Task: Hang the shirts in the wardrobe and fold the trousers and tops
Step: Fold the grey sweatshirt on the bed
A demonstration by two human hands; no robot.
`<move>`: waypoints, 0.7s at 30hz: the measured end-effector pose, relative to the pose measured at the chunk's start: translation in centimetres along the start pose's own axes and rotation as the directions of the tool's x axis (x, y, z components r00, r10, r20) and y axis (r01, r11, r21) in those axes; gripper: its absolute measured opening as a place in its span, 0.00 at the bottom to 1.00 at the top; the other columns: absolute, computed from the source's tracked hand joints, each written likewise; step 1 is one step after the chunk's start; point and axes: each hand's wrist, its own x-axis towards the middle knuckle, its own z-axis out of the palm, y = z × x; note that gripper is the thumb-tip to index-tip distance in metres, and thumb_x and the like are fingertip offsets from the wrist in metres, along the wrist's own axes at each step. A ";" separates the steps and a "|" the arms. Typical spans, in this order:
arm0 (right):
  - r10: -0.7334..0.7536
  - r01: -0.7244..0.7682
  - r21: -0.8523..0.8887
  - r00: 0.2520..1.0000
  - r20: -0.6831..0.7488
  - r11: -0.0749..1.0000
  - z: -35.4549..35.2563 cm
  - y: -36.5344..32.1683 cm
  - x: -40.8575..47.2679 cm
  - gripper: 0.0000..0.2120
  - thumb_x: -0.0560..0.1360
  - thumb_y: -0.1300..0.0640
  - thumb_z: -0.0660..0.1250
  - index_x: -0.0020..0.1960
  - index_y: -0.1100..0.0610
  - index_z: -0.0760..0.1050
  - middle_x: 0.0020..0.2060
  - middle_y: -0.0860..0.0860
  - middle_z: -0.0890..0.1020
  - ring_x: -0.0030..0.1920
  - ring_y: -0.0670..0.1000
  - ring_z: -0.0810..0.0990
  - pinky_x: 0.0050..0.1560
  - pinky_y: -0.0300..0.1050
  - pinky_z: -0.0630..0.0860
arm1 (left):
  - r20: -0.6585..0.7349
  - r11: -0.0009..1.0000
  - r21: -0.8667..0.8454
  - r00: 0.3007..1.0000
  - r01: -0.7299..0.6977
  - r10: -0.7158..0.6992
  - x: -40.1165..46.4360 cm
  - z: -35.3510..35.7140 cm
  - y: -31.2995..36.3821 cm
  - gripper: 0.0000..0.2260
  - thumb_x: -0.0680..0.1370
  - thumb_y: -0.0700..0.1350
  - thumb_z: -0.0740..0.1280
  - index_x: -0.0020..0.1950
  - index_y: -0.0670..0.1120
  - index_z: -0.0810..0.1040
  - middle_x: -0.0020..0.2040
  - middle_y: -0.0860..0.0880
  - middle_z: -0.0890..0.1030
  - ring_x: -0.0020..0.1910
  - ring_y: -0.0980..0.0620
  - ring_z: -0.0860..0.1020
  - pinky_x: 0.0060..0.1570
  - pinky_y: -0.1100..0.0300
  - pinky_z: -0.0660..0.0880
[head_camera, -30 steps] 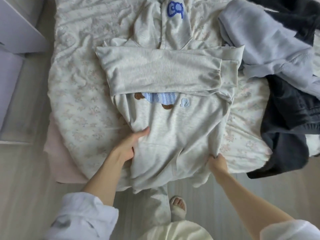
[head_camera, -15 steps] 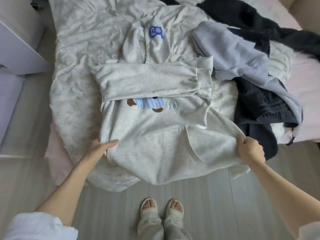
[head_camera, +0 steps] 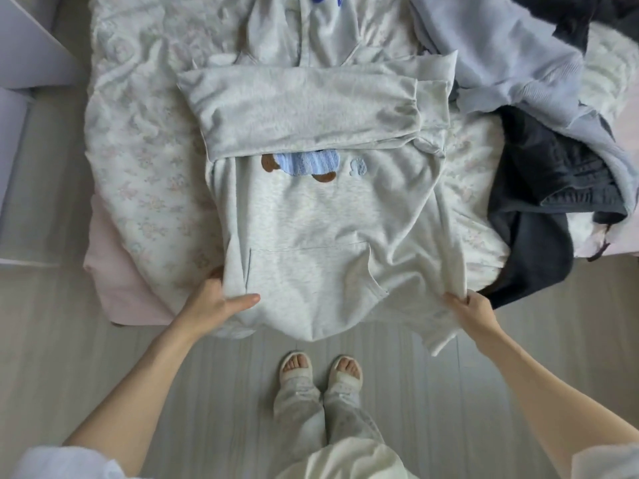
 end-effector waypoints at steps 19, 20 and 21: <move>-0.130 -0.043 -0.710 0.974 -0.188 0.703 0.9 -2.4 -2.8 0.34 0.74 0.59 0.60 0.74 0.48 0.46 0.70 0.57 0.58 0.68 0.59 0.61 0.67 0.58 0.57 | -0.369 0.672 0.632 0.912 0.388 -0.180 -1.6 1.8 -2.1 0.41 0.74 0.61 0.63 0.76 0.55 0.38 0.77 0.45 0.44 0.74 0.40 0.47 0.69 0.39 0.52; -0.253 0.087 -0.753 0.961 -0.108 0.652 2.0 -2.8 -2.9 0.34 0.75 0.59 0.58 0.75 0.47 0.44 0.73 0.56 0.54 0.71 0.57 0.57 0.69 0.59 0.53 | -0.337 0.679 0.673 0.939 0.294 -0.072 -1.0 2.7 -1.7 0.39 0.75 0.59 0.63 0.76 0.55 0.40 0.77 0.46 0.42 0.75 0.41 0.44 0.70 0.39 0.51; -0.379 0.237 -0.780 0.926 0.000 0.579 3.3 -3.4 -2.9 0.34 0.76 0.58 0.56 0.75 0.45 0.42 0.74 0.55 0.51 0.73 0.56 0.53 0.71 0.61 0.49 | -0.287 0.660 0.725 0.957 0.195 0.032 -0.4 3.5 -1.4 0.38 0.75 0.57 0.62 0.76 0.55 0.41 0.77 0.46 0.41 0.75 0.42 0.42 0.71 0.40 0.51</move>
